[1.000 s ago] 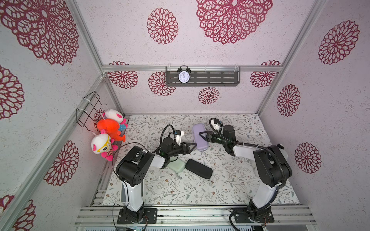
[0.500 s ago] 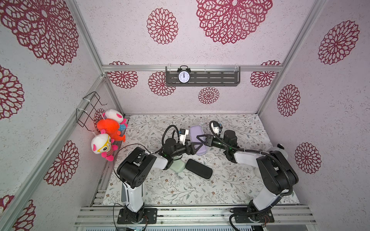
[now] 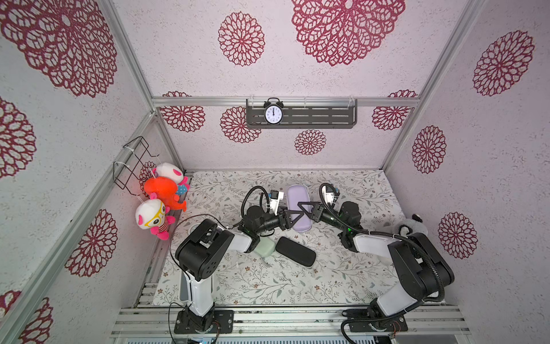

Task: Put umbrellas into zippered umbrella sleeves
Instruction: Pick up the umbrella sleeve at the center of the board.

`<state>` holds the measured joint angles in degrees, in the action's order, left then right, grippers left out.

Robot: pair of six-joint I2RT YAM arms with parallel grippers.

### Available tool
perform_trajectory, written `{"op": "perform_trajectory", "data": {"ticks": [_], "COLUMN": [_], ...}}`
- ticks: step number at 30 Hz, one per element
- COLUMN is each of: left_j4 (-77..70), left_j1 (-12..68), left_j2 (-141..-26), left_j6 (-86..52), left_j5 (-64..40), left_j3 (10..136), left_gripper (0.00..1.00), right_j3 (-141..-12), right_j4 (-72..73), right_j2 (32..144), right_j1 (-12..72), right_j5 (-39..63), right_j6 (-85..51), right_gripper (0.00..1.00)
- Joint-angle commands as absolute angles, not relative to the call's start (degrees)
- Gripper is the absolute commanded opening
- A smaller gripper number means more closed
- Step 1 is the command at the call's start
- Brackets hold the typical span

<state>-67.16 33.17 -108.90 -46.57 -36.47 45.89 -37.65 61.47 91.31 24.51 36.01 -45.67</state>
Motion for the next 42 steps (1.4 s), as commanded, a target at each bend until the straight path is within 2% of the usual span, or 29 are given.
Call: {"op": "perform_trajectory", "data": {"ticks": [1, 2, 7, 11, 13, 14, 16, 18, 21, 23, 27, 29, 34, 37, 38, 39, 42], "left_j4": [-72.0, -71.2, -71.8, -69.2, -66.6, -64.2, -59.3, -57.9, -62.0, -62.6, -67.9, -71.4, -76.0, -76.4, -75.7, -74.3, -69.4], "left_j1": [35.8, 36.1, 36.5, 36.4, 36.5, 36.5, 37.3, 38.0, 38.0, 38.1, 38.7, 38.7, 38.8, 38.7, 38.6, 38.5, 38.4], "left_j2": [-109.1, -108.9, -109.2, -108.5, -107.5, -106.8, -106.3, -107.2, -108.7, -109.0, -110.0, -110.9, -112.0, -112.0, -111.7, -111.0, -107.8], "left_j6": [-46.8, -46.4, -47.2, -46.6, -45.7, -45.0, -42.5, -41.2, -43.0, -43.4, -45.9, -48.5, -51.3, -51.2, -50.6, -49.7, -47.1], "left_j5": [-38.8, -38.8, -39.1, -39.3, -37.9, -37.2, -36.4, -36.8, -37.9, -38.4, -40.8, -42.5, -43.5, -43.3, -43.3, -43.0, -42.0], "left_j3": [48.8, 48.9, 49.0, 49.3, 49.0, 49.2, 50.2, 51.0, 50.6, 50.8, 51.2, 52.0, 52.6, 51.7, 51.3, 50.9, 49.5], "left_gripper": [0.39, 0.35, 0.28, 0.17, 0.18, 0.23, 0.45, 0.55, 0.63, 0.74, 0.75, 0.7, 0.38, 0.25, 0.17, 0.14, 0.1], "right_j3": [-38.1, -38.1, -37.6, -37.2, -37.5, -37.9, -38.4, -38.8, -38.8, -38.8, -38.8, -38.4, -39.1, -39.2, -39.0, -38.9, -38.7], "right_j4": [66.6, 66.4, 67.5, 67.1, 64.4, 62.4, 61.8, 63.8, 68.4, 68.3, 69.7, 71.7, 72.8, 69.8, 68.4, 67.1, 59.9], "right_j2": [90.2, 90.3, 91.5, 91.8, 90.8, 90.4, 90.0, 90.5, 91.1, 91.1, 92.0, 92.7, 94.0, 93.4, 92.9, 92.3, 88.9], "right_j1": [28.5, 28.6, 29.2, 29.1, 29.1, 29.1, 29.1, 29.2, 29.2, 29.4, 30.4, 30.7, 31.0, 31.1, 31.0, 31.0, 30.4], "right_j5": [41.0, 40.9, 41.2, 41.6, 41.1, 41.0, 41.2, 42.7, 44.8, 44.8, 45.7, 45.7, 46.9, 46.5, 46.2, 46.0, 43.5], "right_j6": [-46.9, -46.5, -46.4, -45.5, -43.3, -42.1, -41.6, -42.9, -45.9, -45.9, -46.3, -47.4, -48.8, -46.6, -45.5, -44.3, -39.6], "right_gripper": [0.29, 0.3, 0.32, 0.48, 0.53, 0.52, 0.48, 0.41, 0.34, 0.34, 0.34, 0.35, 0.37, 0.38, 0.4, 0.43, 0.66]}}
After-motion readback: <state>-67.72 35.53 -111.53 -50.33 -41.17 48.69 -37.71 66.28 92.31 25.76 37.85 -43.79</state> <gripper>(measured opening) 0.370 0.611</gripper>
